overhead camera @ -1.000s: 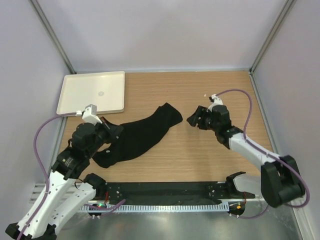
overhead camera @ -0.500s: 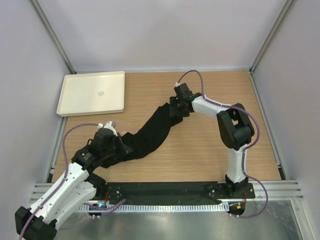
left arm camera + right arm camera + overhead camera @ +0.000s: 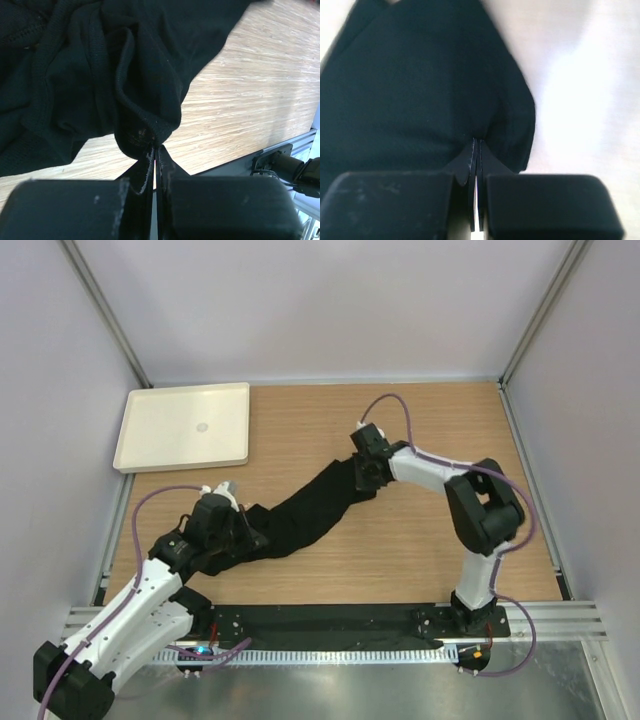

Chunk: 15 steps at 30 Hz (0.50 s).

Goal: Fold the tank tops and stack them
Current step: Flatten the tank top out

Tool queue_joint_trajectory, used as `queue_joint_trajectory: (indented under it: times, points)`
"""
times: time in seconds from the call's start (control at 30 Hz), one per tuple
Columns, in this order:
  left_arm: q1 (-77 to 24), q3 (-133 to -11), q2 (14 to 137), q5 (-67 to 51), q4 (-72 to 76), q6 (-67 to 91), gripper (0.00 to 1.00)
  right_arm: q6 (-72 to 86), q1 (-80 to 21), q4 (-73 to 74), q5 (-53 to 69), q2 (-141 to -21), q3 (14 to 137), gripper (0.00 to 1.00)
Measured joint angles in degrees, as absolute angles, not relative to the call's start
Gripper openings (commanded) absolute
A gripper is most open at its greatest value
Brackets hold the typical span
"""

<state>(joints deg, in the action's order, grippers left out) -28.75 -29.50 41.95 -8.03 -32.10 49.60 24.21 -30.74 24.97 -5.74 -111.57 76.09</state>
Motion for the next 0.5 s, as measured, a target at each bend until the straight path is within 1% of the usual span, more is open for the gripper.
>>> queue_joint_trajectory:
  times: [0.1, 0.2, 0.23, 0.27, 0.3, 0.33, 0.4, 0.47, 0.5]
  points:
    - [-28.8, -29.5, 42.1, -8.1, -31.9, 49.6, 0.0, 25.7, -30.9, 23.3, -7.0, -100.1, 62.7, 0.01]
    - [-29.3, -29.5, 42.3, -8.2, -31.7, 49.6, 0.0, 28.3, -30.9, 19.5, -7.9, -83.4, 48.5, 0.01]
    - [-29.6, -29.5, 42.4, -8.2, -31.7, 49.6, 0.0, 29.4, -31.0, 18.2, -8.0, -78.1, 44.3, 0.04]
    - [-30.1, -29.5, 42.5, -8.2, -31.6, 49.6, 0.0, 30.6, -31.0, 17.4, -8.0, -72.5, 40.1, 0.11]
    - [-30.5, -29.5, 42.7, -8.2, -31.5, 49.7, 0.0, 32.0, -31.2, 15.7, -7.8, -67.7, 36.0, 0.4]
    - [-31.1, -29.4, 43.0, -8.1, -31.4, 49.7, 0.0, 33.0, -31.3, 15.4, -7.8, -64.0, 32.9, 0.49]
    - [-32.4, -29.3, 43.8, -8.1, -31.0, 49.9, 0.0, 35.0, -31.6, 15.8, -7.4, -56.1, 27.0, 0.58]
    - [-33.9, -29.3, 45.1, -7.9, -30.5, 50.2, 0.0, 36.1, -31.7, 18.0, -7.6, -51.7, 25.1, 0.6]
    - [-34.6, -29.3, 46.0, -7.8, -30.2, 50.3, 0.06, 36.2, -31.7, 18.8, -8.1, -50.9, 25.5, 0.58]
